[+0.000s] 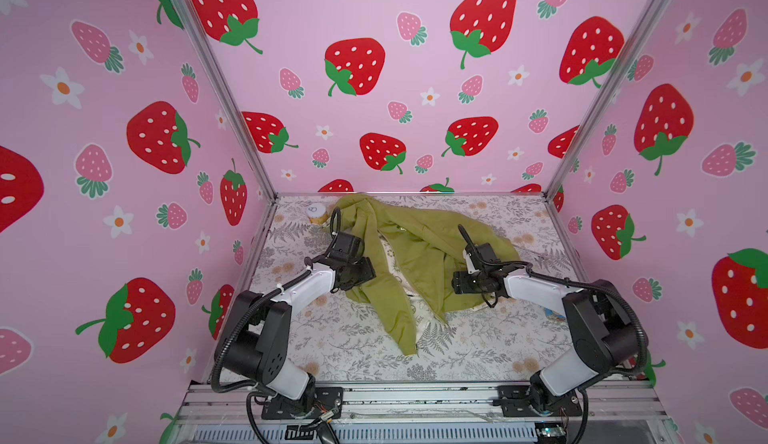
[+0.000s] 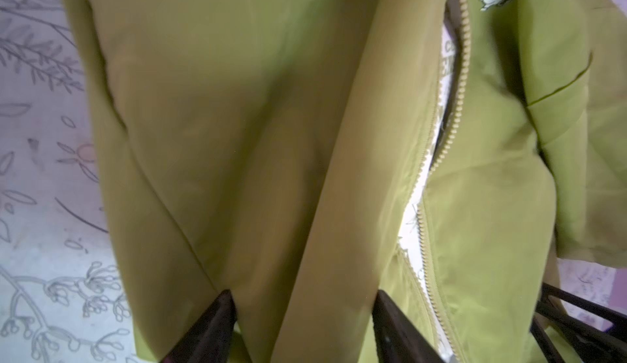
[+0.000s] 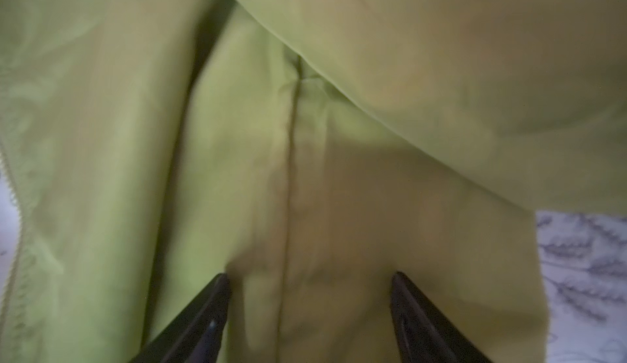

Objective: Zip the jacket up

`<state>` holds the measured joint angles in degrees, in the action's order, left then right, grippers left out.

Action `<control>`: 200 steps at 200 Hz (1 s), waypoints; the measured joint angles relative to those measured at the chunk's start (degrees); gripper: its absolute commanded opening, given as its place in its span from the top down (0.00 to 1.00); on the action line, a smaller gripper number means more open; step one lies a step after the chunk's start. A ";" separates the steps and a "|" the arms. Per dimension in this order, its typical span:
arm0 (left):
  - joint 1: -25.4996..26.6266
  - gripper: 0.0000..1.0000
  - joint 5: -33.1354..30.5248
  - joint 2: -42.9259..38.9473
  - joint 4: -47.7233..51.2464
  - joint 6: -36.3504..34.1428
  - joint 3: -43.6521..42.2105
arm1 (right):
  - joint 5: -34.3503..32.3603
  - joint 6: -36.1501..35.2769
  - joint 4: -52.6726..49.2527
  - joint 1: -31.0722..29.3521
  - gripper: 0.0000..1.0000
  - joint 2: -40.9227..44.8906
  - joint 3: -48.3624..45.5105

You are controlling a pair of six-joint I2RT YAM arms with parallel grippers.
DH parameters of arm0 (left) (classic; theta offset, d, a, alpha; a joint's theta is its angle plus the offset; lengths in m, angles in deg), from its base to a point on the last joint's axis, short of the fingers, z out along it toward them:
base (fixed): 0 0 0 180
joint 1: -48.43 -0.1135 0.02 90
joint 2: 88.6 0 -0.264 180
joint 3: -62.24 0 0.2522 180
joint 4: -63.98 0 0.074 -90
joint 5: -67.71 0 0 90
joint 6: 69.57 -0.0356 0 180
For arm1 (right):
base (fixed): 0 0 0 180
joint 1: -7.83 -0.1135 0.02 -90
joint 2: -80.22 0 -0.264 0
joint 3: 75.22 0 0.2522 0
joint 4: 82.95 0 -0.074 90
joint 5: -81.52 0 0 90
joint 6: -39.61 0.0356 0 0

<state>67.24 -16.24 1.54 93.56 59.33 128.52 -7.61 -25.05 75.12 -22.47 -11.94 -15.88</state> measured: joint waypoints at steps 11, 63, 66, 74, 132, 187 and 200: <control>0.00 0.63 -0.85 2.25 -0.87 -0.92 0.59 | 0.13 0.39 1.84 0.09 0.53 0.26 -1.07; 0.07 0.89 -1.49 13.92 -2.14 -4.17 9.11 | 1.77 3.30 8.33 0.11 0.92 5.75 -9.84; 0.07 0.90 -1.38 14.71 -2.10 -4.33 10.14 | 1.81 3.61 8.41 0.11 0.92 6.14 -10.25; 0.07 0.90 -1.29 16.52 -2.12 -4.85 12.39 | 2.08 4.11 8.50 0.11 0.93 7.58 -11.67; 0.33 0.80 0.63 28.44 -1.11 -8.52 29.42 | 3.21 11.02 5.81 0.11 0.73 23.39 -20.92; 0.04 0.41 -0.09 20.85 0.98 -9.05 26.80 | 0.59 12.37 -1.64 -0.04 0.40 29.42 -14.62; 0.00 0.41 -0.37 14.86 2.16 -8.72 23.47 | 0.63 12.39 -1.97 -0.87 0.42 29.92 -11.98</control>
<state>67.24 -16.61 16.41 95.72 50.61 151.99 -6.98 -12.65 73.16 -23.35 17.98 -27.85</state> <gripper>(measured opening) 0.585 0.599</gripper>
